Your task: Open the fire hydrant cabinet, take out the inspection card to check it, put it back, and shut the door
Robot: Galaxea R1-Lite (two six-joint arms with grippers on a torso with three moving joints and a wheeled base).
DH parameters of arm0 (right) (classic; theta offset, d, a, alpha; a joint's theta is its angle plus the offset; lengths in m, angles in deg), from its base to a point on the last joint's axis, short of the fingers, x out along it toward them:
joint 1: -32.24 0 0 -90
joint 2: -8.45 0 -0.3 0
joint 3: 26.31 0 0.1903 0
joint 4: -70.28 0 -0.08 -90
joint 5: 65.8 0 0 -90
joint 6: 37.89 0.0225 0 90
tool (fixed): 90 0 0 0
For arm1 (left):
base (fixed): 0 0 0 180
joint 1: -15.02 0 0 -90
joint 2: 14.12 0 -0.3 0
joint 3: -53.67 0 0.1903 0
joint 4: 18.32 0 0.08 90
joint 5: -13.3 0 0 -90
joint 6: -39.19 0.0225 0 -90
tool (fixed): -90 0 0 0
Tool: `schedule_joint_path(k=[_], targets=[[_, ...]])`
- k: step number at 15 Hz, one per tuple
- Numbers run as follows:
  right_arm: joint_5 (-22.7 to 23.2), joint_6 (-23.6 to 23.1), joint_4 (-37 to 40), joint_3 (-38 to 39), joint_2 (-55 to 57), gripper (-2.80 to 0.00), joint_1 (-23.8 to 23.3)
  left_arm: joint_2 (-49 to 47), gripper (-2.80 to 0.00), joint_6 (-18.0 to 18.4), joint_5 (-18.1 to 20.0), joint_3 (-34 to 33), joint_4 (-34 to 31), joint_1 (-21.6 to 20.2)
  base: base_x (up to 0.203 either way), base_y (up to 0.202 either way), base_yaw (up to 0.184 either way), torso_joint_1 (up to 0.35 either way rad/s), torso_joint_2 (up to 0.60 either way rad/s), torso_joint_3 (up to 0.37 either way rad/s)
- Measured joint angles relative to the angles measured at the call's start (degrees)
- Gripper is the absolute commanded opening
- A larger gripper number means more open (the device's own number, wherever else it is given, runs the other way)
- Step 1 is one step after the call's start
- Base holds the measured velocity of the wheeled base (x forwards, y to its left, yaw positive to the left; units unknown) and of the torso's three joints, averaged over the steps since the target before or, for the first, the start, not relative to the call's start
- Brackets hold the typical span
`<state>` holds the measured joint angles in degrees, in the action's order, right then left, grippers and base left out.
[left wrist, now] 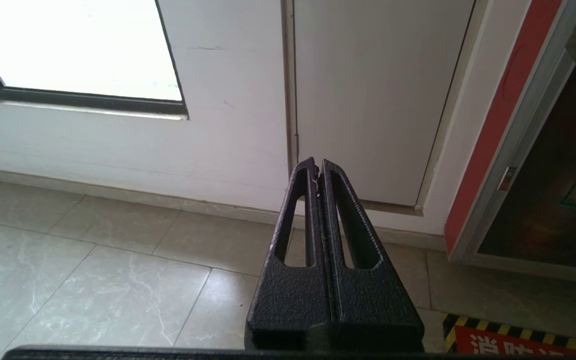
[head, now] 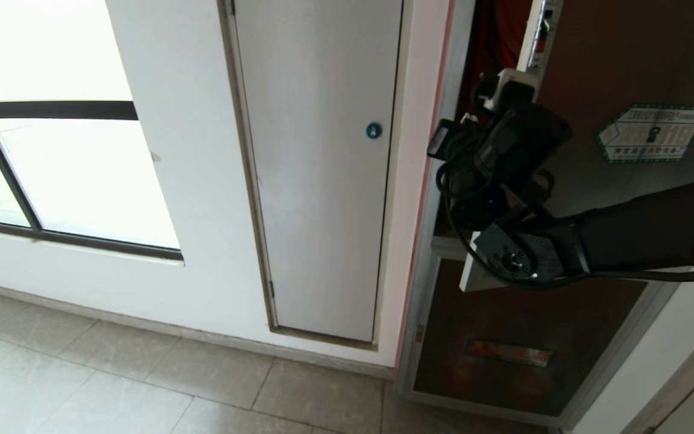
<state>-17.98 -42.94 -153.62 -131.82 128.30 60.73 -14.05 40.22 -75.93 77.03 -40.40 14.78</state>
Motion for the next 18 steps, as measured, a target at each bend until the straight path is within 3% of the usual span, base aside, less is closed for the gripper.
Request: schedule_joint_path(k=[11,18], targets=[[-0.57,-1.15,-3.34,-16.52,10.89,-2.80,-5.32,0.00,-2.80,0.00,0.00,0.00,0.00,0.00,0.000,0.000,0.000,0.000,0.00,0.000],[-0.27,-1.07,-2.53,-18.66,12.93,-2.80,-6.99,0.00,-2.80,0.00,0.02,0.00,0.00,0.00,0.000,0.000,0.000,0.000,0.00,0.004]])
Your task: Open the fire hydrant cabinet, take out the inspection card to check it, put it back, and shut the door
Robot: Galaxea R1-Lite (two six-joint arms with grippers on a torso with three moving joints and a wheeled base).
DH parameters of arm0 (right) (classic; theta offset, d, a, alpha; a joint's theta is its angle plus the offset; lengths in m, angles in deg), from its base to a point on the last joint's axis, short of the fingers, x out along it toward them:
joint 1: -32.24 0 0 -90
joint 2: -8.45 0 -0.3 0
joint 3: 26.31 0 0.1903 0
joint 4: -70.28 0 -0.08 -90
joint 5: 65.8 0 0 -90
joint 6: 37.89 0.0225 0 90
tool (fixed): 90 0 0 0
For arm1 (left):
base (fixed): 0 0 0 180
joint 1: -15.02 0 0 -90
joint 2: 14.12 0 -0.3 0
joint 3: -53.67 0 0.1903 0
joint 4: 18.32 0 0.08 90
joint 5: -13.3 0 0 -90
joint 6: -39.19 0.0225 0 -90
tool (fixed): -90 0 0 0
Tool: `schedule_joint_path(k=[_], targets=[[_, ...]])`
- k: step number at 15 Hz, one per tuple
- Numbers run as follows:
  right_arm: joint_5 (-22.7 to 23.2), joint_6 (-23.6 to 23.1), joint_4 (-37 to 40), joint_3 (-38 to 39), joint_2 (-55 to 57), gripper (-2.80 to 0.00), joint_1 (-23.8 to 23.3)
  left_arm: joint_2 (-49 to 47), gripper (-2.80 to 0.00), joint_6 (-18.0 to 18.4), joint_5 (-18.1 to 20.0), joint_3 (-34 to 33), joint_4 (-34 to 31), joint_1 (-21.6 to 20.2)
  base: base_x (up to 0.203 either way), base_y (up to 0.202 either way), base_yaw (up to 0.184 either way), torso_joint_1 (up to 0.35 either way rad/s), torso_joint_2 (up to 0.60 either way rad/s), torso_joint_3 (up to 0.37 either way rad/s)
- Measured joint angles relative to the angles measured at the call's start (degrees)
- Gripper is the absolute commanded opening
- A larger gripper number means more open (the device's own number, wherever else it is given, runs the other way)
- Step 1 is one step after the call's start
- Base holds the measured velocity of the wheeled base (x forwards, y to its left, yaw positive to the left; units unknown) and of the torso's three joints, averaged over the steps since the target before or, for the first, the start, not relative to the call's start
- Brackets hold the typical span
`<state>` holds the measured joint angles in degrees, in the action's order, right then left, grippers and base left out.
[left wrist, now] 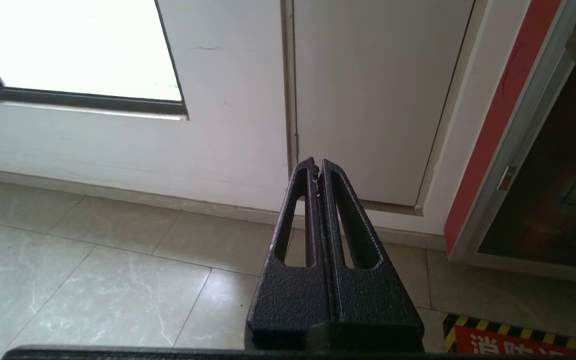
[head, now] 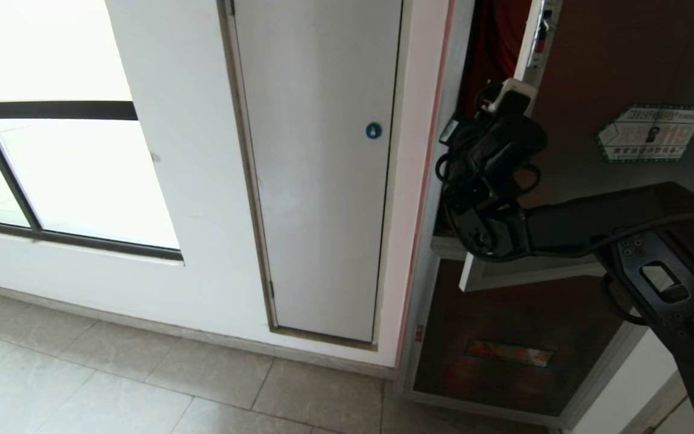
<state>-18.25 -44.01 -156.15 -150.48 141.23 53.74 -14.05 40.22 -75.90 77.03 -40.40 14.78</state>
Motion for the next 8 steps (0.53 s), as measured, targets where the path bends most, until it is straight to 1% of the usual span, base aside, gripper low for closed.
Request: schedule_joint_path(k=[8], targets=[[-0.35,0.10,0.03,-0.08,-0.04,-2.80,-0.97,0.00,-2.80,0.01,-0.02,0.00,-0.02,0.00,0.000,0.000,0.000,0.000,0.00,0.000]])
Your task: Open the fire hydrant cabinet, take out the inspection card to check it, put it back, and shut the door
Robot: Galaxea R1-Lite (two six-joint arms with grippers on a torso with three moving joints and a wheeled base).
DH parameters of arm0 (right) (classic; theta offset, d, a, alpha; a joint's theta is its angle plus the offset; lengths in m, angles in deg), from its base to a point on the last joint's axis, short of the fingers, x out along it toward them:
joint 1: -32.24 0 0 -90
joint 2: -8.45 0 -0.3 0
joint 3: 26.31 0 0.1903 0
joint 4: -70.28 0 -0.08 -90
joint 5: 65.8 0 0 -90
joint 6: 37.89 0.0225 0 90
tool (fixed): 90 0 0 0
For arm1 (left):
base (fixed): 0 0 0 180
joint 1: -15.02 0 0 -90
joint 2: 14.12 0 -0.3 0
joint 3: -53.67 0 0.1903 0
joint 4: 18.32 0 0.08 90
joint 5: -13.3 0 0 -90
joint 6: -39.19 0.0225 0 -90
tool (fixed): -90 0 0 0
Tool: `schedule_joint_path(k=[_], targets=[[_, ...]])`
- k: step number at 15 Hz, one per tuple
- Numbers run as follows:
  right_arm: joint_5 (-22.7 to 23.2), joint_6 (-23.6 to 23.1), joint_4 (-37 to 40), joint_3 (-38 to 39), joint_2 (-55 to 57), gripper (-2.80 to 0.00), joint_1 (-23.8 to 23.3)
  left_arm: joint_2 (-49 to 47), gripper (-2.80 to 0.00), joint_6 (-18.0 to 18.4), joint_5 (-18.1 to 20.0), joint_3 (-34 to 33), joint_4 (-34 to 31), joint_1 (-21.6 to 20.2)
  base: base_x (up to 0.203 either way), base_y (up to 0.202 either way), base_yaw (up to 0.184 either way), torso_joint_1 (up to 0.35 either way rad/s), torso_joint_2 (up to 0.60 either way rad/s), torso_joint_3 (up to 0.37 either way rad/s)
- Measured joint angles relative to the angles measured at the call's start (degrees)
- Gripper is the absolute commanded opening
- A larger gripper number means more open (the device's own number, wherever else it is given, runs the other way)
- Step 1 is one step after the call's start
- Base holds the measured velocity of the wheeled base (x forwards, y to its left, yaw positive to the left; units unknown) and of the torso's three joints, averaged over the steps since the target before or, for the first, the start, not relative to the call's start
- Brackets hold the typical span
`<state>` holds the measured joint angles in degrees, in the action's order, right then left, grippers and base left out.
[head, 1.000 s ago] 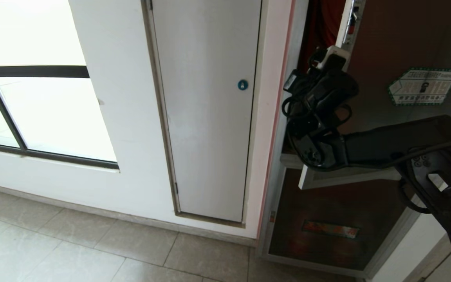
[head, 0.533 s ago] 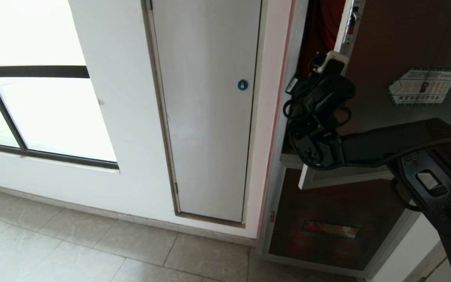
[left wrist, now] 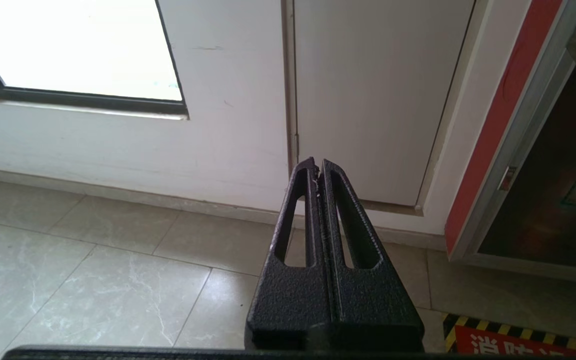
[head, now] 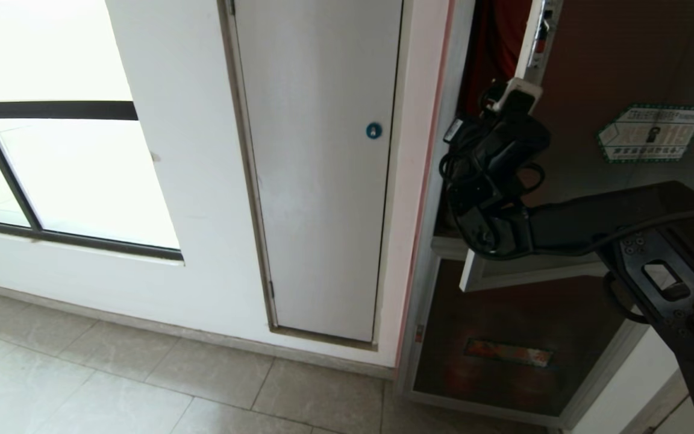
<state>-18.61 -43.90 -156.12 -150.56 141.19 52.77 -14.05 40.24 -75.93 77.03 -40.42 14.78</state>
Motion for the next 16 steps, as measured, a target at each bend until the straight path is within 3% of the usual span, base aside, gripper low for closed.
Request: schedule_joint_path(k=[10,16], targets=[[-0.14,0.01,-0.51,3.71,-2.74,-2.80,-1.55,0.00,-2.80,0.00,0.00,0.00,0.02,0.00,0.000,0.000,0.000,0.000,0.00,0.000],[-1.06,0.00,-2.12,12.11,-7.13,-2.80,-1.55,0.00,-2.80,0.00,0.00,0.00,0.02,0.02,0.000,0.000,0.000,0.000,0.00,0.000]])
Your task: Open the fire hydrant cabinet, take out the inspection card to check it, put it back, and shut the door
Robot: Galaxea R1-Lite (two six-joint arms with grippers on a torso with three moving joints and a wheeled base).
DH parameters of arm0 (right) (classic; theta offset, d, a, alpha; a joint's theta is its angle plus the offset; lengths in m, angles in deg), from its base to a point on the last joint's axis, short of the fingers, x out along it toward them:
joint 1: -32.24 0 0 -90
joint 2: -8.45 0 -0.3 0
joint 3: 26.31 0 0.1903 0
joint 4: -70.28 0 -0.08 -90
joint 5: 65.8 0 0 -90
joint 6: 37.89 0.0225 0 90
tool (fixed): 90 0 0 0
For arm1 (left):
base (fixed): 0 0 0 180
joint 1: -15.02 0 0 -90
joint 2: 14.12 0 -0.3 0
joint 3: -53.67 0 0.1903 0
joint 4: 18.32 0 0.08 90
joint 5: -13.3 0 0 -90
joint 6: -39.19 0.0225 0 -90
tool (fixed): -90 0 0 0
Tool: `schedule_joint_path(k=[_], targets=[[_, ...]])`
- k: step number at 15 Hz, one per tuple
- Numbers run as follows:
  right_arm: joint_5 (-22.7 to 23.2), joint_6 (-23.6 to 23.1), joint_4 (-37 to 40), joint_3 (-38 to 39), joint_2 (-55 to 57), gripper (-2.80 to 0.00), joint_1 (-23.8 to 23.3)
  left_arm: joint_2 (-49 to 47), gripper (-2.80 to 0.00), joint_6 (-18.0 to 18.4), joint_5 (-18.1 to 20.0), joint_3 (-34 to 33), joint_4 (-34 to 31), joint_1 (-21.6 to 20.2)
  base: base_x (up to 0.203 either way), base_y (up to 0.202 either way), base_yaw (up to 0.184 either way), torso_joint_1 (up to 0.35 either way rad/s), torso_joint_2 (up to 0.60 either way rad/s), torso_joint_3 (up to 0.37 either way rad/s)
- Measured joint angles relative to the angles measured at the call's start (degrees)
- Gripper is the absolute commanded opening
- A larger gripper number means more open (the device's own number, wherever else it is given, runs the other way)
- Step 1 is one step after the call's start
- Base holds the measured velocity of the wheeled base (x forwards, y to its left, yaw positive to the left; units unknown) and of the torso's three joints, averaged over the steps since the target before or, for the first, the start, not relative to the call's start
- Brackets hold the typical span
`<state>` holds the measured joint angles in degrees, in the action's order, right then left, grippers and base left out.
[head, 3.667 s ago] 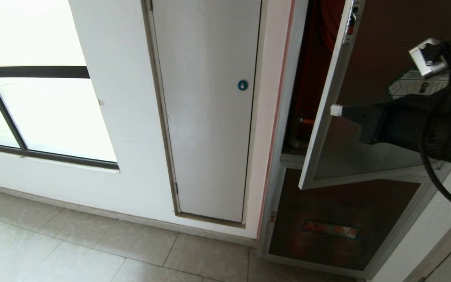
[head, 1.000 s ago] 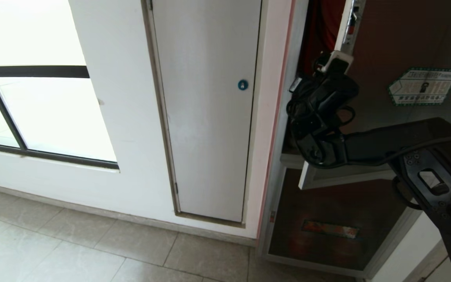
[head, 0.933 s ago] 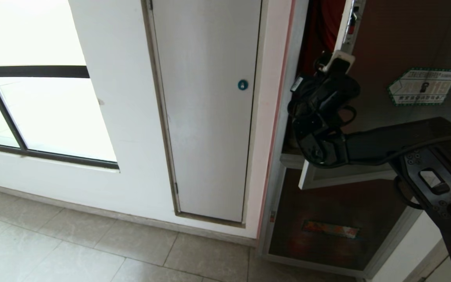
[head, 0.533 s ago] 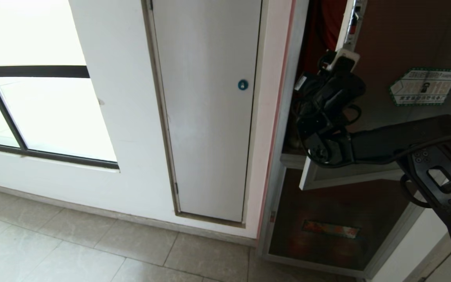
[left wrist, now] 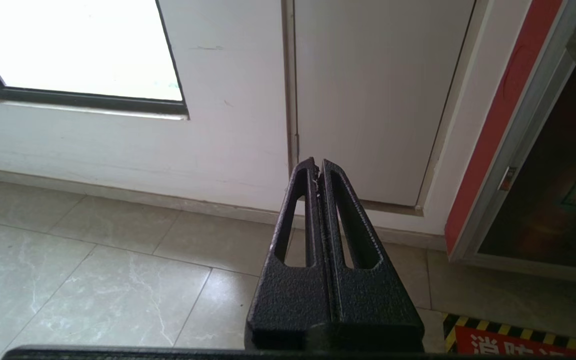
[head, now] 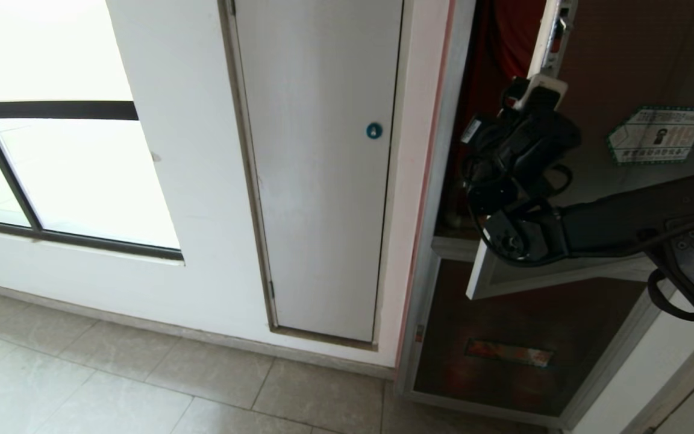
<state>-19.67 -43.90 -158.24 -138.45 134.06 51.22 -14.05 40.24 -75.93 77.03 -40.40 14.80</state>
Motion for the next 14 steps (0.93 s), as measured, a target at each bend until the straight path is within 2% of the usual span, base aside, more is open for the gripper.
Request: schedule_joint_path(k=[3,14], targets=[[-1.68,0.04,-0.02,4.39,-3.55,-2.80,0.04,0.00,-2.80,-0.01,0.00,0.00,0.00,0.00,0.000,0.000,0.000,0.000,0.00,0.000],[-2.57,0.04,-1.87,17.90,-15.68,-2.80,0.01,0.00,-2.80,0.00,0.00,0.00,0.00,0.00,0.000,0.000,0.000,0.000,0.00,0.000]])
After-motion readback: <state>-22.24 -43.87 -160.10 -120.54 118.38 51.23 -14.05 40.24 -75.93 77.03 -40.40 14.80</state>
